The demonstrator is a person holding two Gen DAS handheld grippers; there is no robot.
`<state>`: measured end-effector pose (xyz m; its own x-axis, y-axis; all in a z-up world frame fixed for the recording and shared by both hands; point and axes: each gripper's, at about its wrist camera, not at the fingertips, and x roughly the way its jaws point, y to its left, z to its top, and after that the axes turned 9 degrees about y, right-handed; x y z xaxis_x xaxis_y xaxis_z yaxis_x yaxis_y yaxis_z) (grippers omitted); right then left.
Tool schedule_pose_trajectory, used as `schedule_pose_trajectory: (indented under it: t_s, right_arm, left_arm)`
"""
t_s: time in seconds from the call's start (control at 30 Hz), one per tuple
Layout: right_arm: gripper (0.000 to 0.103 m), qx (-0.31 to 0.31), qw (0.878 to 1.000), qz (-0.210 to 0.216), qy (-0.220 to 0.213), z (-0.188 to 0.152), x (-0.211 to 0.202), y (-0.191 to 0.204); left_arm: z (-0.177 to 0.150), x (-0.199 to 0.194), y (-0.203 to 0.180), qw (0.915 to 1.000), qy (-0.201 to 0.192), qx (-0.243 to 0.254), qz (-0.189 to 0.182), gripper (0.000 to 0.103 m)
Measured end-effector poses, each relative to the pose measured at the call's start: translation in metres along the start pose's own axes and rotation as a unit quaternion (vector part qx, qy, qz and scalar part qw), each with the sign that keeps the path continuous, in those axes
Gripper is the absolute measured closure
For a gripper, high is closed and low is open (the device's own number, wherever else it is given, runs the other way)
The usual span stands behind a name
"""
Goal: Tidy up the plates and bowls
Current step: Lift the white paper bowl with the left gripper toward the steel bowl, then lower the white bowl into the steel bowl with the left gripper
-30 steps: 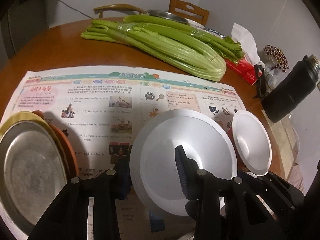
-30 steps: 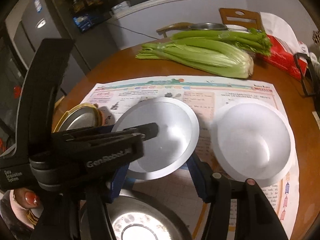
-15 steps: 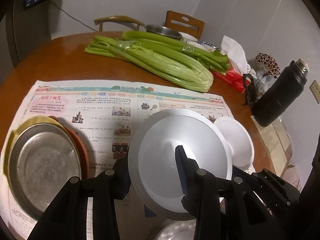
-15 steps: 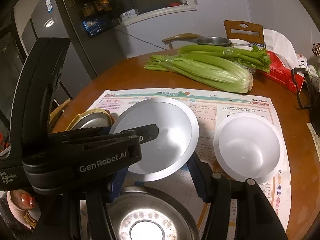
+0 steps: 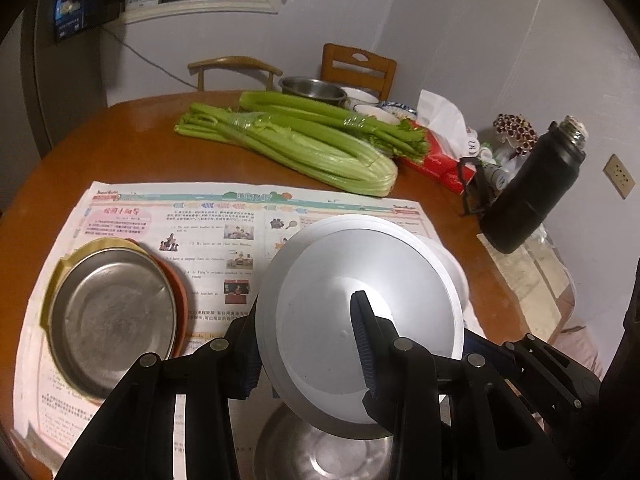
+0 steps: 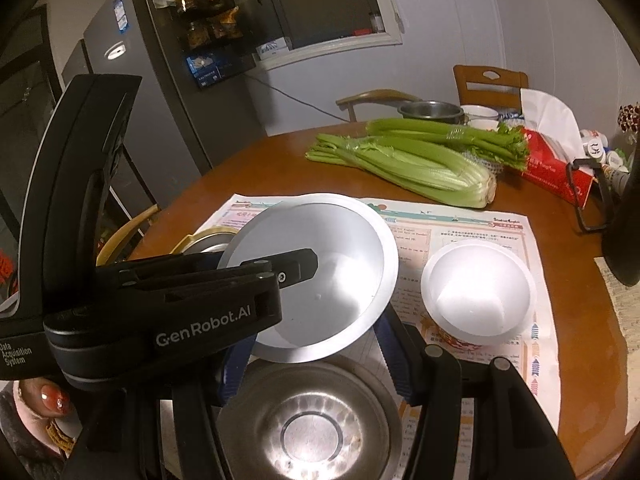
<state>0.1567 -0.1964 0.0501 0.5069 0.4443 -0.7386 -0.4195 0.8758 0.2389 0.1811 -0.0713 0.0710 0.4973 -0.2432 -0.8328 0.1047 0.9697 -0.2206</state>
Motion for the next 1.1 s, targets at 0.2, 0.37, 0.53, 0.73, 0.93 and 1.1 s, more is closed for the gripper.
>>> schedule_pose_trajectory:
  t_s: [0.2,0.37,0.53,0.73,0.93,1.1]
  right_arm:
    - [0.044,-0.006,1.000,-0.001,-0.015,-0.009,-0.022,0.007]
    - [0.044,-0.014,1.000,-0.003,-0.021,-0.019,-0.036,0.012]
    - [0.044,-0.018,1.000,0.000,-0.023,-0.026,-0.045,0.014]
    - [0.044,-0.023,0.999,0.001,-0.025,-0.034,-0.054,0.016]
    - [0.044,-0.028,1.000,0.002,-0.012,-0.046,-0.053,0.017]
    - [0.043,-0.029,1.000,0.006,0.005,-0.056,-0.046,0.016]
  left_arm:
    - [-0.011,-0.019,-0.009,1.0000,-0.009,0.003,0.001,0.063]
    - [-0.021,-0.029,-0.015,0.9999,-0.012,0.002,0.002,0.063]
    - [-0.029,-0.038,-0.020,0.9999,-0.014,0.003,0.000,0.063]
    - [-0.037,-0.041,-0.026,0.9999,-0.012,0.008,0.007,0.063]
    - [-0.051,-0.034,-0.027,0.9999,0.004,0.007,0.010,0.062]
    - [-0.062,-0.025,-0.023,0.9997,0.023,0.001,0.008,0.062]
